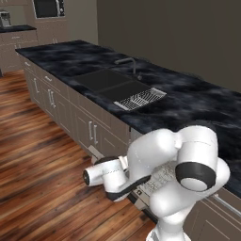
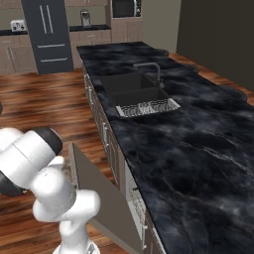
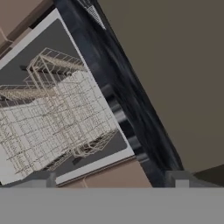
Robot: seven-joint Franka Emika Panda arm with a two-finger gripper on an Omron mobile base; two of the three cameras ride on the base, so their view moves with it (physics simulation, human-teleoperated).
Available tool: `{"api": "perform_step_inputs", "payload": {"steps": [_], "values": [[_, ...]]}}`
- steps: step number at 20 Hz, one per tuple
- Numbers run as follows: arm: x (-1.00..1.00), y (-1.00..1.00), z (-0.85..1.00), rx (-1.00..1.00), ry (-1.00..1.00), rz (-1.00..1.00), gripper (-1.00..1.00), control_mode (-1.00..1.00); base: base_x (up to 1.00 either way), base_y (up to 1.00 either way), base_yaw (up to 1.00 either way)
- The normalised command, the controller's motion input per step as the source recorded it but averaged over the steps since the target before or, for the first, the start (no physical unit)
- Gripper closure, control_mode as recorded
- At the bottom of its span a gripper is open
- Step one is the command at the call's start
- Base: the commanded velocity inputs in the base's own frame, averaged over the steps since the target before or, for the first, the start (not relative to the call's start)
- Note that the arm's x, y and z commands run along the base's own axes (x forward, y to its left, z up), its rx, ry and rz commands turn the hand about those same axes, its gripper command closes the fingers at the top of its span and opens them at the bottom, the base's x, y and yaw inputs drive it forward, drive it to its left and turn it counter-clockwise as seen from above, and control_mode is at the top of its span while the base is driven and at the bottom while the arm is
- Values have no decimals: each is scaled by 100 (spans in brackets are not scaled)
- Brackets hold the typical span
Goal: Open the dishwasher door and pull out the top rack.
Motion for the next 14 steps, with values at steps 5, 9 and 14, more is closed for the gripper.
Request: {"api": "perform_step_inputs", "payload": {"steps": [5, 9, 14], "values": [[17, -12, 20, 0, 0, 0, -100, -100, 0, 0, 0], [25, -1, 16, 0, 4, 0, -100, -100, 0, 0, 0], [30, -16, 2, 0, 8, 0, -100, -100, 0, 0, 0]]}}
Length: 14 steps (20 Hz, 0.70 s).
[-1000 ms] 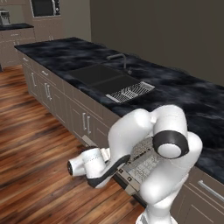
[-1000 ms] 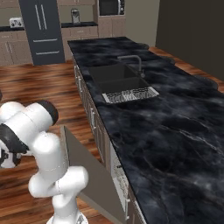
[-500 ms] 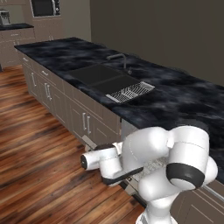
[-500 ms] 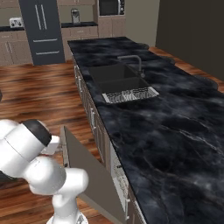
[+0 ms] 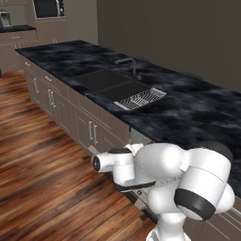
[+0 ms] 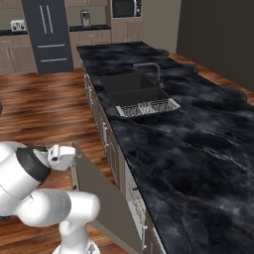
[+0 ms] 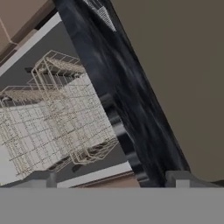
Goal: Open the dishwasher door and pull out the top rack.
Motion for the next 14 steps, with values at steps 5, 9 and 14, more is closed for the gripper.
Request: {"api": "perform_step_inputs", "payload": {"steps": [5, 9, 14], "values": [[31, -20, 0, 0, 11, 0, -100, -100, 0, 0, 0], [29, -13, -1, 0, 14, 0, -100, -100, 0, 0, 0], [21, -1, -14, 0, 15, 0, -100, -100, 0, 0, 0]]}}
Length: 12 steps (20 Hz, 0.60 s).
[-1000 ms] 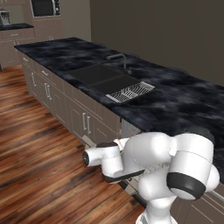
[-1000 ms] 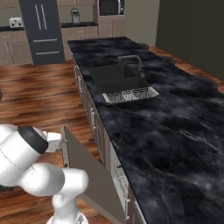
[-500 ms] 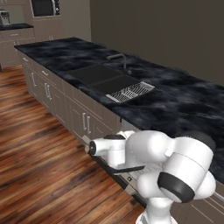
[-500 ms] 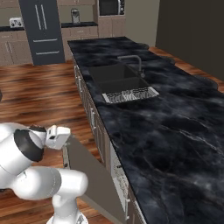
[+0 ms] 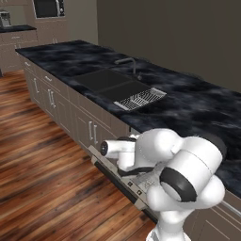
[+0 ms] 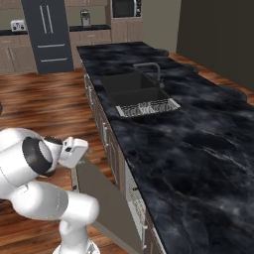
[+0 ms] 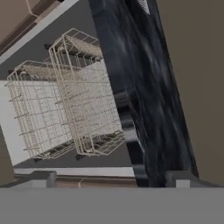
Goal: Open the dishwasher door and pull out the top rack.
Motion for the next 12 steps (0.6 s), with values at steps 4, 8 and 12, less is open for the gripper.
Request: {"api": "perform_step_inputs", "payload": {"steps": [4, 8, 12], "values": [[15, 0, -32, 0, 15, 0, -100, -100, 0, 0, 0], [17, 0, -34, 0, 14, 1, -100, -100, 0, 0, 0], [19, 0, -31, 0, 12, 3, -100, -100, 0, 0, 0]]}}
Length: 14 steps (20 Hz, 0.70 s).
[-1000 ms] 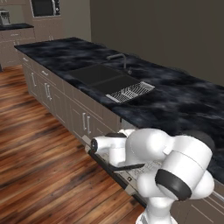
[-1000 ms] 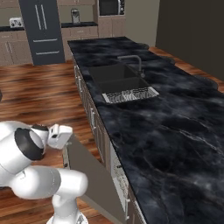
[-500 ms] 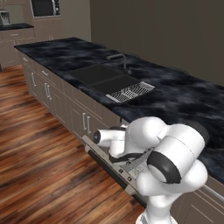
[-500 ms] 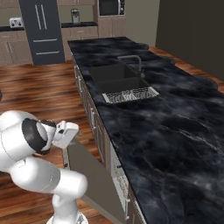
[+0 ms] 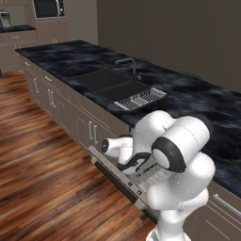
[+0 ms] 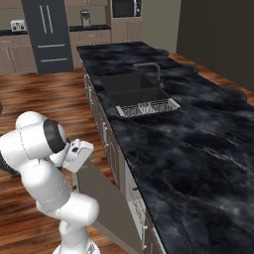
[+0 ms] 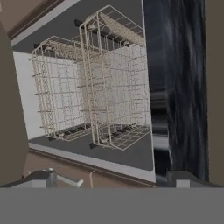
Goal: Open the dishwasher door and pull out the top rack.
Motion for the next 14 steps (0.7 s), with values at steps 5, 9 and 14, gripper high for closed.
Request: {"api": "perform_step_inputs", "payload": {"steps": [5, 9, 14], "values": [[24, 0, -27, 0, 7, 5, -100, -100, 0, 0, 0], [29, 0, -29, 0, 5, 5, -100, -100, 0, 0, 0], [40, 0, -16, 0, 0, 5, -100, -100, 0, 0, 0]]}}
